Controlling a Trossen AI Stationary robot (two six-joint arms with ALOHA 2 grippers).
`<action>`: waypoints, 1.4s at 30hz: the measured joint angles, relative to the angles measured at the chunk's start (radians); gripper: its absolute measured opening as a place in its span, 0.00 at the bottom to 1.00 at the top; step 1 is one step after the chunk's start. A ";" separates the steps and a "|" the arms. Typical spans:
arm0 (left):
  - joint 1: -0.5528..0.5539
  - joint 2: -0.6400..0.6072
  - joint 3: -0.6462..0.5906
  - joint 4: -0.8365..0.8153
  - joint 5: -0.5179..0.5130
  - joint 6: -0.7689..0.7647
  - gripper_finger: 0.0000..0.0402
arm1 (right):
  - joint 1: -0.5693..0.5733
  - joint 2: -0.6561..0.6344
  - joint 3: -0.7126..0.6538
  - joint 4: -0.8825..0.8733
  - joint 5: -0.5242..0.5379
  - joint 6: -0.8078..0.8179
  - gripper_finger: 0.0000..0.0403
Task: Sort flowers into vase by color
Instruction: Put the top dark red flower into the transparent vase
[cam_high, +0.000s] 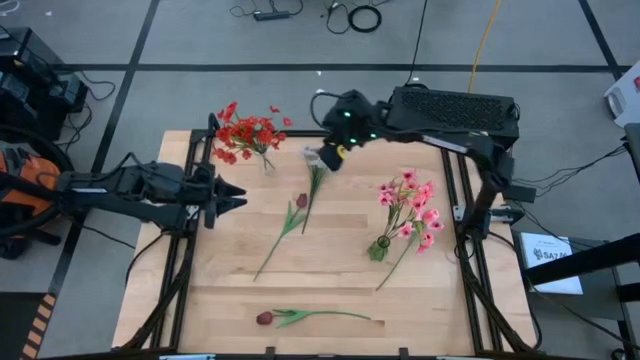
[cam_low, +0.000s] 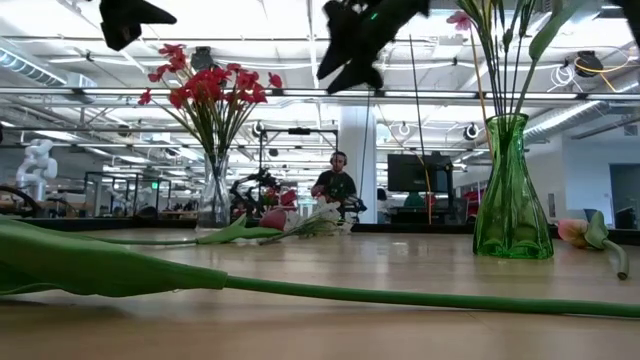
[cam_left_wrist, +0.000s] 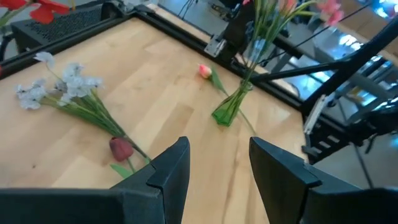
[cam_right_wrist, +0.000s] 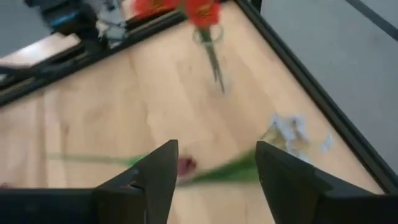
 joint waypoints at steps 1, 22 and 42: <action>0.000 0.009 0.000 0.000 -0.008 -0.001 0.43 | 0.011 -0.033 -0.020 -0.006 0.002 -0.007 0.49; 0.000 0.348 0.000 0.173 -0.105 -0.008 0.43 | -0.113 -1.112 -1.084 0.226 0.207 0.286 0.37; 0.003 0.773 0.000 0.284 -0.155 -0.332 0.43 | -0.116 -1.287 -1.170 -0.232 0.280 0.368 0.37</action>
